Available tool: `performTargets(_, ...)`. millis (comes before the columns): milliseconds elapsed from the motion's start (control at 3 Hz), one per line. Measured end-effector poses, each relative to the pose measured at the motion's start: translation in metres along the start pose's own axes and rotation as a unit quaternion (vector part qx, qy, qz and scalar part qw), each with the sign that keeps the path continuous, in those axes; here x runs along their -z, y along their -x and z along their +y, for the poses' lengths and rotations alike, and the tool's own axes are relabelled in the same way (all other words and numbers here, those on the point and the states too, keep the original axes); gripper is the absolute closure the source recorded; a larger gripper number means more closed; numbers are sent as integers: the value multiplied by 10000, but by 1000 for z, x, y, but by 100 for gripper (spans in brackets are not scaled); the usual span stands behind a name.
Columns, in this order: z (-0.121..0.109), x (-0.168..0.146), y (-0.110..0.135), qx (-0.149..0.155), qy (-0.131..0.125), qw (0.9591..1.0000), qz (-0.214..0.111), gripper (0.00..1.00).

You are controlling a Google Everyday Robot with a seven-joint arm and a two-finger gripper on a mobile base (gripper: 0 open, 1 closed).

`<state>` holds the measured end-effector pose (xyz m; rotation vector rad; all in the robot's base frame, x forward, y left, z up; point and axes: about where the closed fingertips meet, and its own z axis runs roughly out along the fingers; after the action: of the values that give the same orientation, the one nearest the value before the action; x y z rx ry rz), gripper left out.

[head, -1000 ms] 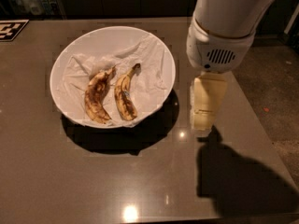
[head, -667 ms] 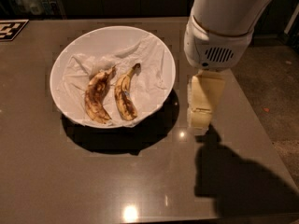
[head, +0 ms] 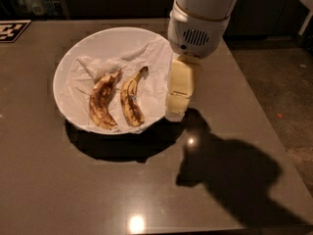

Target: Pick banana from white bowl

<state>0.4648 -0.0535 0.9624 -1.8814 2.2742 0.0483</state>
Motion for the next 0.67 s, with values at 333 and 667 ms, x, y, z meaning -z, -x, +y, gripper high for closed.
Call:
performTargets(333, -2, 2, 5, 5, -102, 9999, -92, 0)
performTargets(667, -6, -1, 16, -132, -110, 9996, -239, 0)
